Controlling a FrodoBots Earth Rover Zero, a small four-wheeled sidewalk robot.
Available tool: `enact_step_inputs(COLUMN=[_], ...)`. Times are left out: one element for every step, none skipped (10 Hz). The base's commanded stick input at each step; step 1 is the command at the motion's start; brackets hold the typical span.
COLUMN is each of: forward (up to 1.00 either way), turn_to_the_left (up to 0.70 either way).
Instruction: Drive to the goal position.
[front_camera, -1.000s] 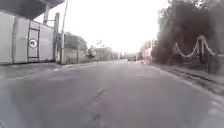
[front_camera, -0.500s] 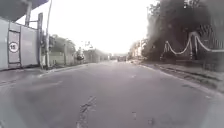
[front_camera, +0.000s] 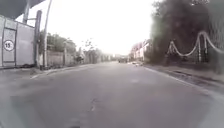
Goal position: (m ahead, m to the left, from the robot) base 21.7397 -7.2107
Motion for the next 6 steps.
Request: enact_step_inputs(forward=[1.0,1.0,1.0,1.0,1.0,1.0], turn_to_the_left=[0.0,0.0,0.0,-0.25,-0.4,-0.4])
